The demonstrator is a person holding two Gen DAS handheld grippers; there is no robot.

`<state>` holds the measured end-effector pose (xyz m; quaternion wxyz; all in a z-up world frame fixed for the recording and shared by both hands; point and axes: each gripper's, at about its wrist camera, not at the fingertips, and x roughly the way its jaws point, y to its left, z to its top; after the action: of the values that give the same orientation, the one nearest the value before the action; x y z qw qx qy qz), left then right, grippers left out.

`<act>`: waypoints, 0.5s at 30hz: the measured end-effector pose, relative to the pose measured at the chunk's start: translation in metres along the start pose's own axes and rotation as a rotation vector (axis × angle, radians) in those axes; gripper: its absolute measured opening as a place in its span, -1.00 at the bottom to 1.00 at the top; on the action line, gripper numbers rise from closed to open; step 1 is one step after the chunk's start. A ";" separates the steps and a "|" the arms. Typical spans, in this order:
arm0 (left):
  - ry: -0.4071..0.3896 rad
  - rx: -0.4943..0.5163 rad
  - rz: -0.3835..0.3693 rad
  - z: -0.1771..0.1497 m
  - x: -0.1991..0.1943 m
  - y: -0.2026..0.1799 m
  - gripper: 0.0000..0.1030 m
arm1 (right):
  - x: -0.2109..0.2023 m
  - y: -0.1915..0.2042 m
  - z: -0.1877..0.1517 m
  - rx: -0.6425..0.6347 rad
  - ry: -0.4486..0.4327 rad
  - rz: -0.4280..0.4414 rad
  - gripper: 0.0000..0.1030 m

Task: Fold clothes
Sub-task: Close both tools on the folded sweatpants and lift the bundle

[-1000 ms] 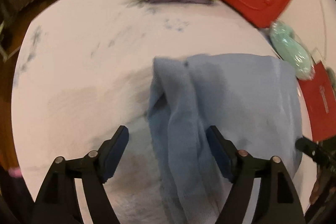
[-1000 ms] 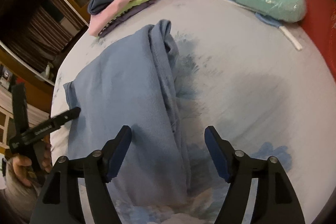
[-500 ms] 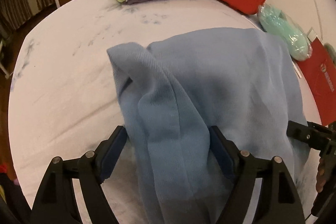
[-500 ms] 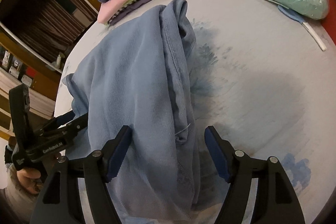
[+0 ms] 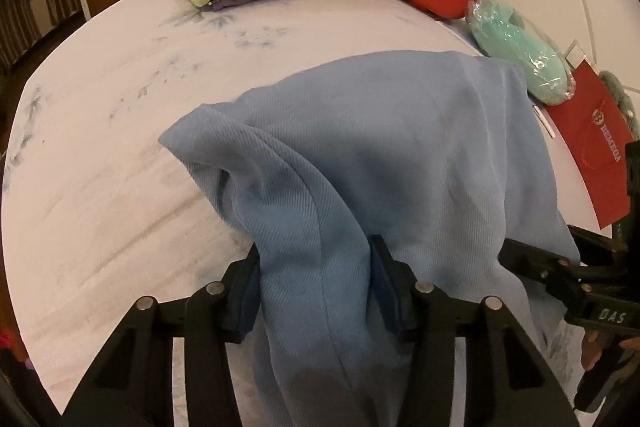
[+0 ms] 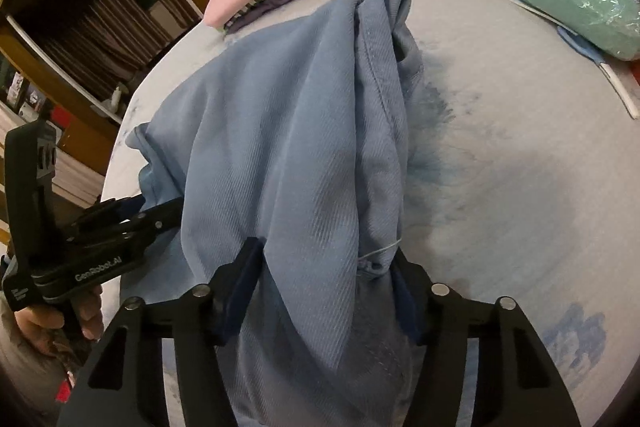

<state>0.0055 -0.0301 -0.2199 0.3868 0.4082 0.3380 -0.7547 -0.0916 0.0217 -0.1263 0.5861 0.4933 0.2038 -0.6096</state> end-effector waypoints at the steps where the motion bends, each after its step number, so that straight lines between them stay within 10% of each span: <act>1: 0.005 -0.007 -0.008 -0.001 0.000 -0.001 -0.31 | 0.000 0.001 0.000 -0.005 -0.001 -0.018 0.02; 15: -0.022 0.005 0.032 -0.004 0.001 -0.008 -0.21 | 0.003 0.004 0.004 0.028 0.009 -0.074 -0.05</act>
<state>-0.0005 -0.0228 -0.2207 0.4016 0.4062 0.3250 -0.7537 -0.0885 0.0158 -0.1254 0.5555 0.4961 0.2158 -0.6314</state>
